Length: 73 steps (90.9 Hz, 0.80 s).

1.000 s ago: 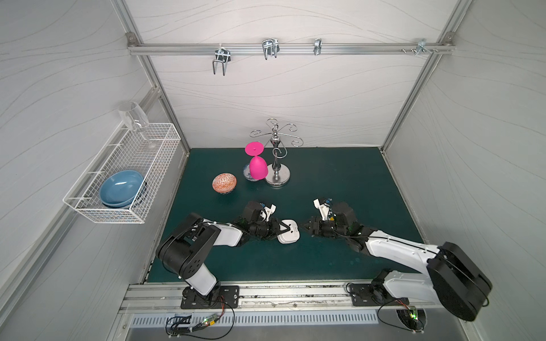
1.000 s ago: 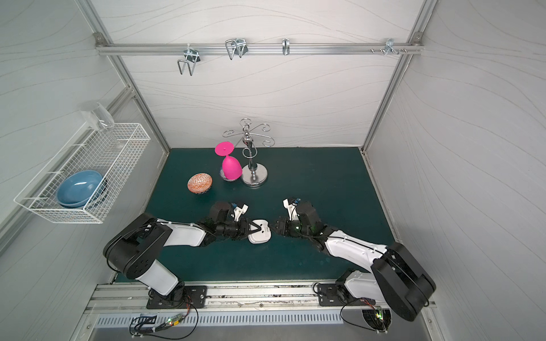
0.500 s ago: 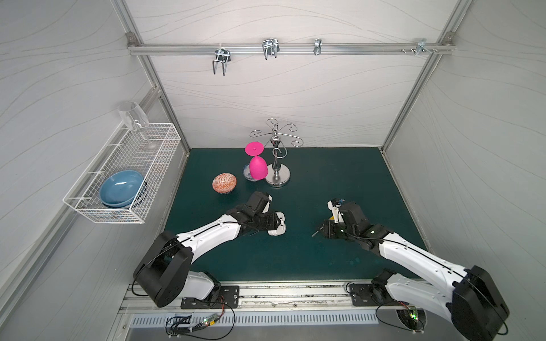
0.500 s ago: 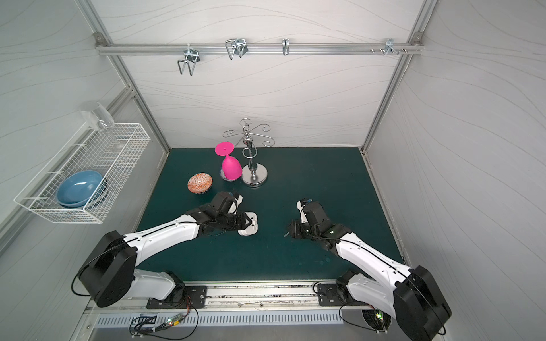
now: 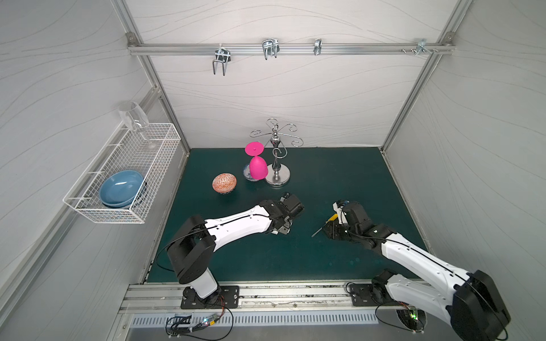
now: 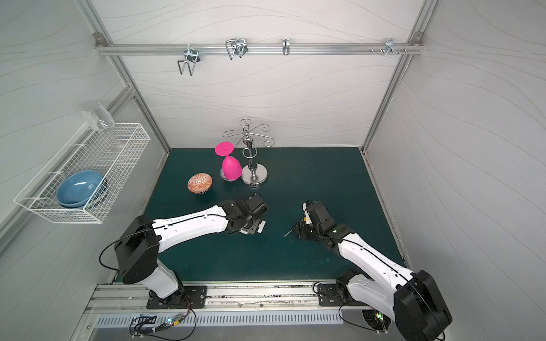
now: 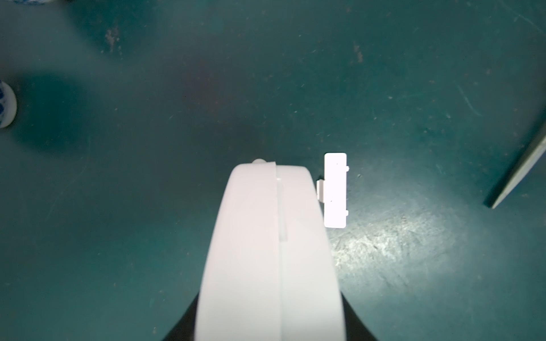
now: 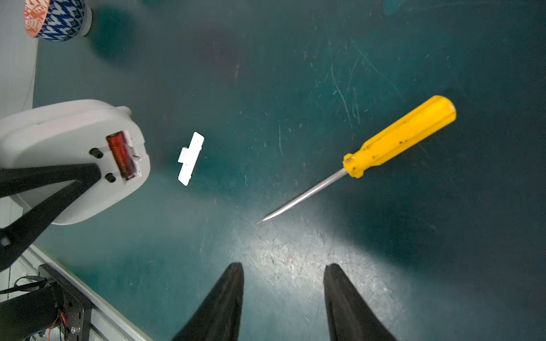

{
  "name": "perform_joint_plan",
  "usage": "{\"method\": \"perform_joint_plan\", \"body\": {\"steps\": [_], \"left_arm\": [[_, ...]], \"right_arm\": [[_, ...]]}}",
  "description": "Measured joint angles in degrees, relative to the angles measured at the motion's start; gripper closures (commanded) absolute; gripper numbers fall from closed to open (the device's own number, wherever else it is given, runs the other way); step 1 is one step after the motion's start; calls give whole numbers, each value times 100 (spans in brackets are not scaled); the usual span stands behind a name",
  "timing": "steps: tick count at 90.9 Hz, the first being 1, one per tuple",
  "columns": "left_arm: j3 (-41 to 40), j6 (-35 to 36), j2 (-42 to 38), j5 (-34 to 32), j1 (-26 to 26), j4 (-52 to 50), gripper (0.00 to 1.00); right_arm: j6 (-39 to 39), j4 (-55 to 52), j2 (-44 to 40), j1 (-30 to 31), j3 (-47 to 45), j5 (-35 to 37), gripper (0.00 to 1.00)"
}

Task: Remove the battery from the alarm
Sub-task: Remove the cover from the alarm, then place the alarm at the center of the board.

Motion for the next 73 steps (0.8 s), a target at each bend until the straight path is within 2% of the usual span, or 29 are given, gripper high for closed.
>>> {"method": "perform_joint_plan", "body": {"steps": [10, 15, 26, 34, 46, 59, 73], "left_arm": [[-433, -15, -575, 535, 319, 236, 75], [-802, -52, -994, 1106, 640, 501, 75], [-1668, -343, -1700, 2800, 1530, 1279, 74], [-2205, -697, -1821, 3985, 2103, 1945, 74], [-2691, -1209, -1646, 5298, 2575, 2734, 74], [-2732, -1475, -1147, 6057, 2776, 3331, 73], [-2806, -1545, -756, 6260, 2855, 3676, 67]], "right_arm": [[-2, 107, -68, -129, -57, -273, 51], [7, 197, -83, -197, -116, -481, 50], [79, 472, -83, -323, -271, -973, 50], [168, 678, -81, -391, -345, -1322, 49], [278, 966, -15, -433, -354, -1742, 49], [367, 1152, 111, -442, -354, -2022, 49], [409, 1211, 160, -442, -354, -2159, 48]]}}
